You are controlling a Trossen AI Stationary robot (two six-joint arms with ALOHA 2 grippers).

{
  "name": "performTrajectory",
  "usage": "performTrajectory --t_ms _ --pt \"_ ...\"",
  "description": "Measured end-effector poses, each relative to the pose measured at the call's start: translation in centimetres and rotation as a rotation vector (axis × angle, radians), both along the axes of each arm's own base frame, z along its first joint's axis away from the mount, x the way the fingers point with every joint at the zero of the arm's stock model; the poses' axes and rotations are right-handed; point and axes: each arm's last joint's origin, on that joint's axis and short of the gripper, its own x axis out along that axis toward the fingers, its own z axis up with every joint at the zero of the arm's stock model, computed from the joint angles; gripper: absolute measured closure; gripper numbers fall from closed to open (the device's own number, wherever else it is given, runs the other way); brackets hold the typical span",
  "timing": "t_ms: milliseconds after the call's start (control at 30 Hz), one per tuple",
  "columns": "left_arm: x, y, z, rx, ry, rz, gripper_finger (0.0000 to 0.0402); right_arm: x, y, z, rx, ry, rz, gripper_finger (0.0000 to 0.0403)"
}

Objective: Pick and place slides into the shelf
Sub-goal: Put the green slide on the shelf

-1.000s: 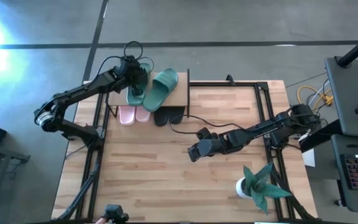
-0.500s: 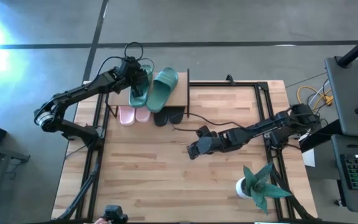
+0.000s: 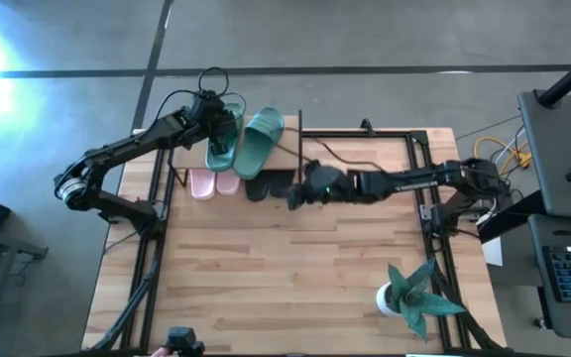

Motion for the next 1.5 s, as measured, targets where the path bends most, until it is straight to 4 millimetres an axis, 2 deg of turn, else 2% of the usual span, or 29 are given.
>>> performTrajectory --t_ms 233,333,500,733,967,1133,1500 --pt "0.0 0.0 0.0 0.0 -0.001 0.001 0.0401 0.9 -3.5 3.4 -0.136 -0.063 -0.015 0.0359" --pt "0.0 0.0 0.0 -0.003 -0.007 -0.003 0.0401 0.7 -5.0 4.4 -0.239 -0.003 -0.045 0.0388" --pt "0.1 0.0 0.0 -0.006 -0.027 0.008 0.0402 0.4 -7.8 5.1 -0.362 0.215 -0.026 0.039" --pt "0.1 0.0 0.0 -0.017 -0.052 0.019 0.0402 2.7 -10.6 5.9 -0.416 0.308 0.092 0.039" --pt "0.1 0.0 0.0 -0.02 -0.051 0.017 0.0402 4.6 -12.8 6.0 -0.526 0.482 0.205 0.039" --pt "0.2 -0.1 -0.1 -0.049 -0.074 -0.025 0.0402 5.4 -14.1 5.1 -0.541 0.622 0.292 0.039" --pt "0.3 0.0 0.0 -0.044 -0.093 -0.038 0.0402 7.4 -16.6 5.2 -0.592 0.592 0.355 0.039"
